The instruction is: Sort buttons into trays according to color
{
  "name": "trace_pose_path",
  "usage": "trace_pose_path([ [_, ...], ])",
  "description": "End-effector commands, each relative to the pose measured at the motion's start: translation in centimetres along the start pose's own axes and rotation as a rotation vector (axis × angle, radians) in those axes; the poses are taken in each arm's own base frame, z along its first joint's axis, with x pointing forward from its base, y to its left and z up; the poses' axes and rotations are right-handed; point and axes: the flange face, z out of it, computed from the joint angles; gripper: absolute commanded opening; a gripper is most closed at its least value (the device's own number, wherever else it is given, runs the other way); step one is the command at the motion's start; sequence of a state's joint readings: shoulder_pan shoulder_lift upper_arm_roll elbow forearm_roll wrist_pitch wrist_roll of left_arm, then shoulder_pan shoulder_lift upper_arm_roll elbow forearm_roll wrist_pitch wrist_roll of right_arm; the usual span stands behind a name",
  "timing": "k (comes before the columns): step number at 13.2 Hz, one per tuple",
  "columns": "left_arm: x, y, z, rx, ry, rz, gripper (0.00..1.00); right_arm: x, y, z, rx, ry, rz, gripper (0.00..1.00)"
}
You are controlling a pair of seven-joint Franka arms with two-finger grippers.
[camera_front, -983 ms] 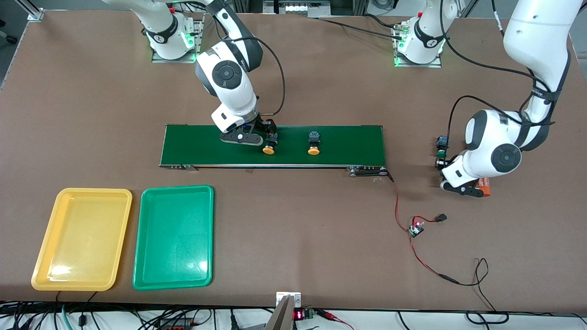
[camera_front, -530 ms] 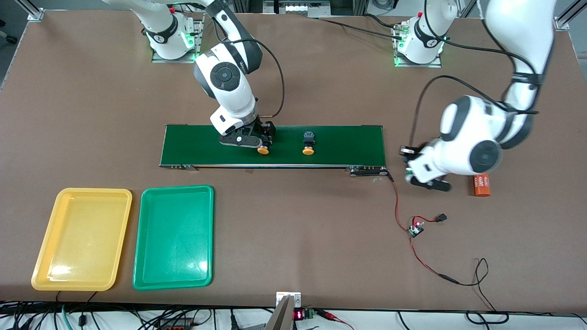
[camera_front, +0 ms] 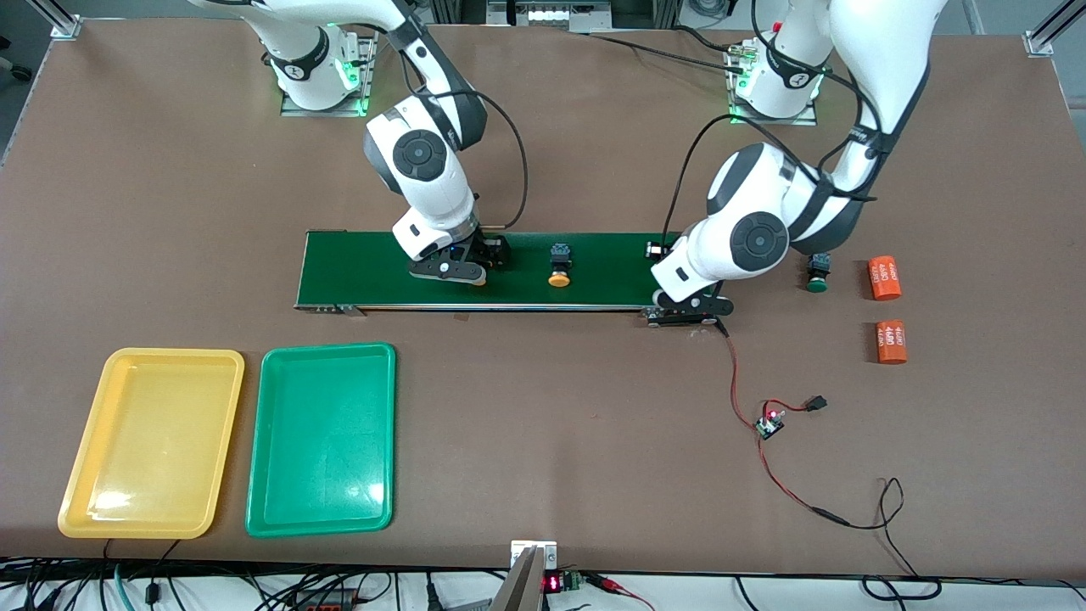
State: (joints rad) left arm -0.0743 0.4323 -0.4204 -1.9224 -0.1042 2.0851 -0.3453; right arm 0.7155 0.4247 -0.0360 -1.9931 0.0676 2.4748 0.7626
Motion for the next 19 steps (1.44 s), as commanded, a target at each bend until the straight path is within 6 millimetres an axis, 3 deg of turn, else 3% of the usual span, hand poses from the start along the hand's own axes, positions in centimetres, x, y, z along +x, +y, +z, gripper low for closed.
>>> trace_pose_path([
  [1, -0.6, 1.2, 1.3, -0.015, 0.029, -0.009, 0.52, 0.4, -0.2, 0.3, 0.013, 0.002, -0.019, 0.59],
  [2, -0.5, 0.9, 1.2, -0.015, 0.028, -0.016, 1.00, 0.6, 0.0, 0.3, 0.012, 0.002, -0.014, 0.42],
  [4, -0.6, 1.0, 1.0, -0.017, 0.030, -0.018, 1.00, 0.9, 0.4, 0.2, 0.010, 0.000, -0.008, 0.13],
  [6, -0.6, 0.6, -1.5, -0.018, 0.060, -0.024, 1.00, 2.0, 0.9, -1.2, 0.021, 0.013, 0.001, 0.05],
  [7, -0.3, -1.1, -3.1, -0.018, 0.076, -0.044, 1.00, 3.0, 1.2, -2.4, 0.023, 0.015, 0.013, 0.01],
  [9, 0.3, -6.2, -6.3, -0.010, 0.099, -0.113, 1.00, 7.4, 3.1, -6.4, -0.007, -0.001, -0.021, 0.00],
  [11, 0.9, -12.1, -7.0, 0.014, 0.061, -0.212, 1.00, 12.5, 7.2, -10.1, -0.047, -0.036, -0.120, 0.00],
  [13, 1.8, -18.6, -7.3, 0.039, 0.066, -0.278, 1.00, 16.0, 11.9, -11.7, -0.046, -0.030, -0.171, 0.00],
  [14, 2.1, -21.8, -7.7, 0.098, 0.083, -0.212, 1.00, 17.7, 14.9, -11.8, -0.049, -0.029, -0.172, 0.00],
  [16, 3.4, -26.1, -8.3, 0.192, 0.111, -0.072, 1.00, 20.7, 21.0, -11.5, -0.058, -0.031, -0.207, 0.01],
  [19, 4.9, -33.6, -6.7, 0.209, 0.090, 0.023, 1.00, 26.1, 29.5, -9.2, -0.074, -0.024, -0.261, 0.01],
])
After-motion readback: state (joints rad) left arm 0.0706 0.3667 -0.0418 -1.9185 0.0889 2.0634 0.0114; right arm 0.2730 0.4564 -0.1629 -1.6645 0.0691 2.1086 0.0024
